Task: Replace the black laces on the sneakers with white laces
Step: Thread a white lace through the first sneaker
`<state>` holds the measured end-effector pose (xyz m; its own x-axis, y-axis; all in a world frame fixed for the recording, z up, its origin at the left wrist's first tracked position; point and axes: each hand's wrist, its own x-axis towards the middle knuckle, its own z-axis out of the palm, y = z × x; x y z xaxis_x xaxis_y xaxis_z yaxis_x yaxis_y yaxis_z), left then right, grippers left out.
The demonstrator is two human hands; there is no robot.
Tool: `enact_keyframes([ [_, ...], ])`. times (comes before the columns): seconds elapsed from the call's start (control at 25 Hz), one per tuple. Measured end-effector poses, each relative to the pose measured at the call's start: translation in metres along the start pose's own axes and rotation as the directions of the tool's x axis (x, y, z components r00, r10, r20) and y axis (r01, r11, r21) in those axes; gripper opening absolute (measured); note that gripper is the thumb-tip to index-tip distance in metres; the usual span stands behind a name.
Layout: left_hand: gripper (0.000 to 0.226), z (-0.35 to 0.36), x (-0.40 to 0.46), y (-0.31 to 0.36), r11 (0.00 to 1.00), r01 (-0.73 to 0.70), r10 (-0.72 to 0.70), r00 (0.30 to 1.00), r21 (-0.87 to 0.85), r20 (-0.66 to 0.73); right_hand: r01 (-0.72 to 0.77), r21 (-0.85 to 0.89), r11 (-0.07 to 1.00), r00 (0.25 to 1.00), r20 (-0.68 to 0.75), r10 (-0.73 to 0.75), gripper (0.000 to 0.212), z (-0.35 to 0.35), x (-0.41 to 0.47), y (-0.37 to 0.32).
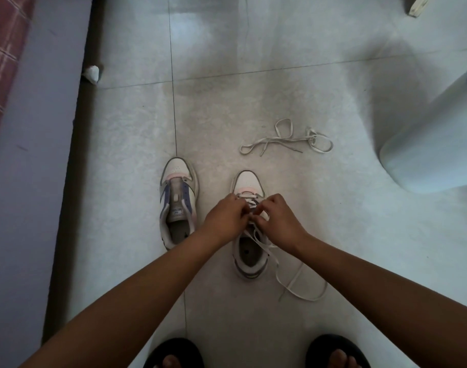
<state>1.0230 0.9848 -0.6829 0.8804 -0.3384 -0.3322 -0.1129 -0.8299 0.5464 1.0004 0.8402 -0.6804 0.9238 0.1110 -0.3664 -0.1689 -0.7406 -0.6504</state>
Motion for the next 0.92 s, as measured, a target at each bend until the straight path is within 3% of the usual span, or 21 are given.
enact_keyframes([
  [0.16,0.019,-0.01,0.013,0.011,0.991,0.063,-0.075,0.992,0.118,0.101,-0.113,-0.112,0.987,0.988,0.093,0.123,0.018,-0.009,0.015,-0.018],
  [0.4,0.029,-0.001,0.017,0.024,0.964,0.135,-0.171,0.975,0.229,0.145,-0.088,-0.373,0.924,0.945,0.263,0.196,0.031,-0.006,0.026,-0.025],
  [0.52,0.025,0.001,0.006,0.009,0.985,0.17,-0.171,0.982,0.012,0.086,-0.068,-0.178,0.982,0.972,0.21,0.106,0.013,-0.01,0.017,-0.009],
  [0.64,0.01,0.01,-0.02,-0.006,0.946,0.194,-0.199,0.98,-0.258,0.006,-0.079,0.058,0.995,0.992,0.102,0.073,0.023,-0.013,-0.003,0.009],
  [0.84,0.012,0.017,-0.02,-0.007,0.911,0.198,-0.23,0.972,-0.363,-0.048,-0.087,0.149,0.985,0.994,0.072,0.077,0.011,-0.003,-0.002,0.012],
  [0.92,0.017,0.011,-0.012,-0.004,0.948,0.173,-0.188,0.982,-0.268,-0.029,-0.073,0.075,0.995,0.991,0.116,0.064,0.016,-0.005,0.005,0.007],
])
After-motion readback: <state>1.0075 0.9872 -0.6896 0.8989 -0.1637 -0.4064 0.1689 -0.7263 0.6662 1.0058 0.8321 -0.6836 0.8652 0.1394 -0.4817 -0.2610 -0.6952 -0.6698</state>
